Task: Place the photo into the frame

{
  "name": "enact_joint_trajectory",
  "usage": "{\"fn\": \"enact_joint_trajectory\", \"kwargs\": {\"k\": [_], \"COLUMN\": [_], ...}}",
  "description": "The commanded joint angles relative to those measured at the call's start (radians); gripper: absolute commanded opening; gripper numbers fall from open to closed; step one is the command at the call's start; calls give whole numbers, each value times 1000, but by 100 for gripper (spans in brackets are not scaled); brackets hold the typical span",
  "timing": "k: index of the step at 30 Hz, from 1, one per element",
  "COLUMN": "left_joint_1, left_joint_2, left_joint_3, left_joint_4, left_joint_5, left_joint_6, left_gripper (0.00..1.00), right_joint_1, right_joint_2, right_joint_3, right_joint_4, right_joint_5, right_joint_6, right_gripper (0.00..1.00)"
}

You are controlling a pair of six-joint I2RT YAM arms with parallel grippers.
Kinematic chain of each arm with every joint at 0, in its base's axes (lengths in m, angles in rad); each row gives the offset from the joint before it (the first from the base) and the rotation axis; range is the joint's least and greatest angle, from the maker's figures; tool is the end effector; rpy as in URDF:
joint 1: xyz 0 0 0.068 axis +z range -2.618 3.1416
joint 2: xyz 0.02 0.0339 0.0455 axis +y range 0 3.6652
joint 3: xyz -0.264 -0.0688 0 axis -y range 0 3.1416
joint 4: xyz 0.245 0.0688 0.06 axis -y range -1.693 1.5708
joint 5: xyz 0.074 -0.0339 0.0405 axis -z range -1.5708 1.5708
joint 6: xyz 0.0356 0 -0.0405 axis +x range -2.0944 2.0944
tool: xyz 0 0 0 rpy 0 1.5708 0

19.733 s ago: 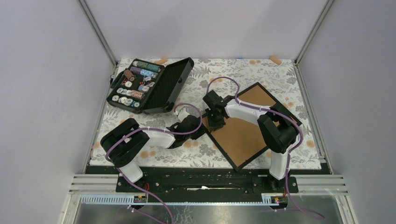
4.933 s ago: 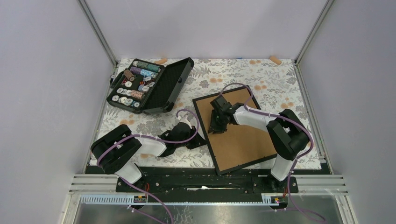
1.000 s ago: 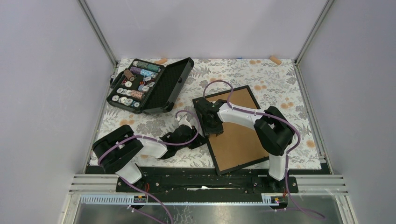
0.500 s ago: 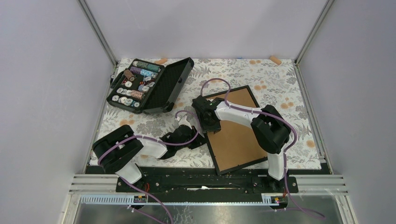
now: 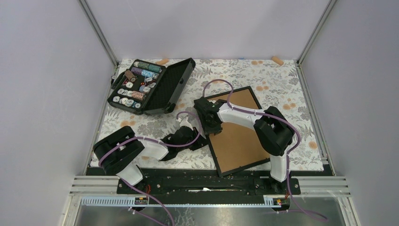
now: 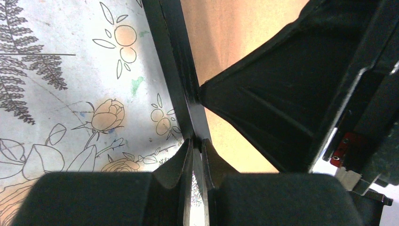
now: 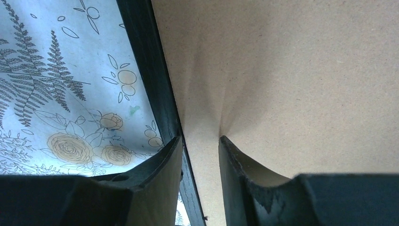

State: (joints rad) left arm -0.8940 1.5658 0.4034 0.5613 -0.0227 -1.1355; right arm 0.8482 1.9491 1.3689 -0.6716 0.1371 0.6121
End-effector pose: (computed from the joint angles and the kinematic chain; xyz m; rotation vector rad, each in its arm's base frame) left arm 0.1644 -0.2033 0.1145 -0.3037 2.3839 -1.0608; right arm 0.2613 0.2890 0.1710 -0.3000 2.7933 0.1577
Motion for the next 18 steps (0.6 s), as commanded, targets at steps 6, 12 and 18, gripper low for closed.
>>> {"fn": "enact_joint_trajectory", "kwargs": {"k": [6, 12, 18], "left_joint_1": [10, 11, 12], "left_joint_2": [42, 45, 44], "left_joint_3": [-88, -91, -87], "left_joint_4": [-291, -289, -294], "left_joint_5": [-83, -85, -88], "left_joint_6": [63, 64, 66], "left_gripper": [12, 12, 12], "right_joint_1": [-20, -42, -42], "right_joint_2": [-77, -119, -75], "right_joint_3": [-113, -130, -109], "right_joint_4": [23, 55, 74], "right_joint_5": [-22, -53, -63], "right_joint_6": [31, 16, 10], "right_gripper": [39, 48, 49]}}
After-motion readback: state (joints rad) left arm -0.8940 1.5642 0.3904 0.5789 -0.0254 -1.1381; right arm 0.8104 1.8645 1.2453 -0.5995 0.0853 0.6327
